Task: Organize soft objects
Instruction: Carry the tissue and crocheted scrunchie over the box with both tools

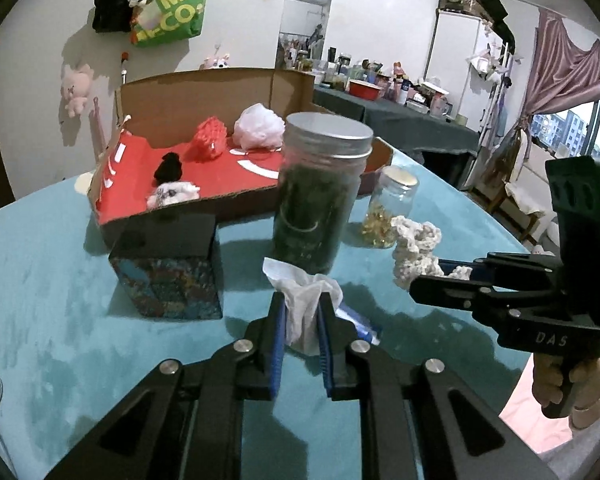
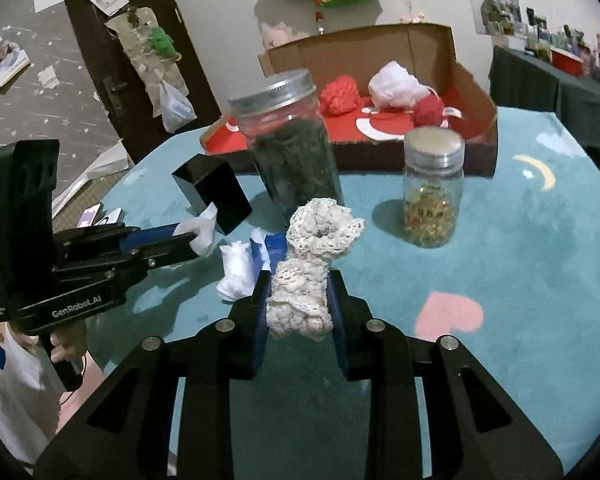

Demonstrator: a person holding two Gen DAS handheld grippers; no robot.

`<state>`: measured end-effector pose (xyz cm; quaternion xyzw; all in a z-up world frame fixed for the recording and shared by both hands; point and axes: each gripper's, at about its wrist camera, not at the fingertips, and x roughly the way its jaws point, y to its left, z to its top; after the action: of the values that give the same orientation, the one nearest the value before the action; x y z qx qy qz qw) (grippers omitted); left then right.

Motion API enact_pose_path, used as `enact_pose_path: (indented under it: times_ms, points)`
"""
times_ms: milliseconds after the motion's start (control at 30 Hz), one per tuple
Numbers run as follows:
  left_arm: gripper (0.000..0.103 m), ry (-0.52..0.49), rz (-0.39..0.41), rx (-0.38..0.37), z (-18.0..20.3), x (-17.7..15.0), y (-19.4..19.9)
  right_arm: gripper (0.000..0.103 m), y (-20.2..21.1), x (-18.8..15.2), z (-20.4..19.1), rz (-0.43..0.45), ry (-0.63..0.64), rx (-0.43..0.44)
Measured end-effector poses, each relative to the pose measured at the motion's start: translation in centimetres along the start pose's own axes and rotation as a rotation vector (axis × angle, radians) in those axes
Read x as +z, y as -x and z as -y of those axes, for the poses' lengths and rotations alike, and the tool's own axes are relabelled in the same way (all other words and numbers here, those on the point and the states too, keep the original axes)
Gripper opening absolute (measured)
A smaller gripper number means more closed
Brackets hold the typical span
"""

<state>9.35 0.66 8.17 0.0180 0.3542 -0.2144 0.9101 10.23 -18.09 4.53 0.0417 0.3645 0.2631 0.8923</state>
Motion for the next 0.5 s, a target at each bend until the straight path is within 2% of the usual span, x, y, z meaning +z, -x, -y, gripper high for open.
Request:
enact_pose_path:
  times_ms: [233,500]
  points:
    - [0.016,0.005,0.002,0.007,-0.3,0.4,0.1,0.026,0.0,0.4,0.6,0.004,-0.015,-0.005]
    - [0.016,0.003,0.053,0.037,-1.6,2.2,1.4,0.026,1.4,1.6,1.2,0.046,-0.010,-0.028]
